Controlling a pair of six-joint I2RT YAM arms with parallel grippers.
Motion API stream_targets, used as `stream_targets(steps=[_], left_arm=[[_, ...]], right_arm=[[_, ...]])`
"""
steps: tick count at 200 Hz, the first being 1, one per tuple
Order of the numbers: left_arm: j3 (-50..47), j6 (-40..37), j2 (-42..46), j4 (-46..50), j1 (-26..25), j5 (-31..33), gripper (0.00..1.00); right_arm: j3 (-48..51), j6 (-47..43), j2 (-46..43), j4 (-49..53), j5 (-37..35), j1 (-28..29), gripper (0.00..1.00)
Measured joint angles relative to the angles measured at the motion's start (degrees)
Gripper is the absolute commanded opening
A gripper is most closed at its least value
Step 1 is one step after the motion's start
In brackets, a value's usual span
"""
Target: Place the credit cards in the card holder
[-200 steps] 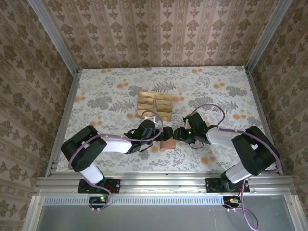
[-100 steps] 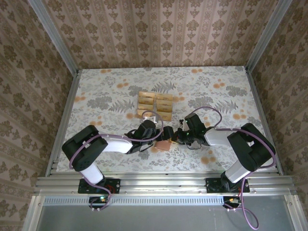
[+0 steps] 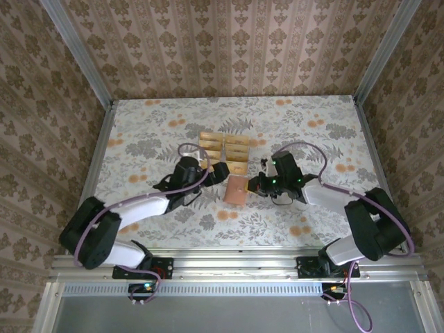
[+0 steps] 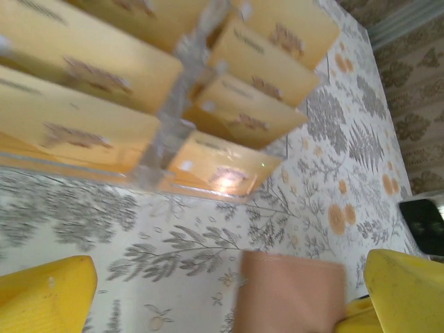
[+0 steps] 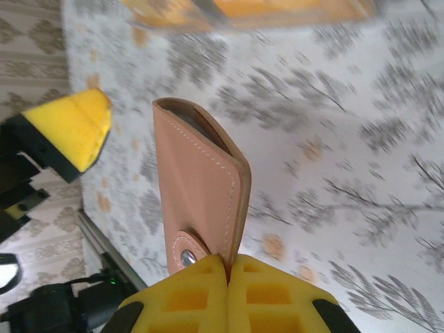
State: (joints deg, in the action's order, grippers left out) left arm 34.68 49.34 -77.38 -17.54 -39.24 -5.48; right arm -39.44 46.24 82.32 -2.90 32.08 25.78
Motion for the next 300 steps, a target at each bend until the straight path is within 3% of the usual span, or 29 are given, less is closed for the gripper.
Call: stream_targets(steps=[54,105,178,275,300], left_arm=[[1.51,-5.86,4.74,7.87,10.21,-12.35,1.00],[4.24,-6.01,4.31,5.86,10.73,-22.77,0.98],[5.05,-2.16,-0.85,-1.86,10.05,-26.95,0.87],[5.05,3.96,-6.12,-12.44,7.74,-28.87,0.57],[4.83,4.79,-6.38,-13.75,7.65,-29.14,0.40]], right_arm=[[-9.11,-2.38,-3.28,5.11,3.69,-1.11,0.00],[-12.59,-2.54,-3.26,6.23,6.56,-1.09,0.00],[-13.05,-2.32,-1.51,6.21,7.45,0.26,0.00],[-13.05,-2.10,-0.44,6.19,7.63,0.52,0.00],[-13.05,-2.10,-0.28,6.16,7.63,0.52,0.00]])
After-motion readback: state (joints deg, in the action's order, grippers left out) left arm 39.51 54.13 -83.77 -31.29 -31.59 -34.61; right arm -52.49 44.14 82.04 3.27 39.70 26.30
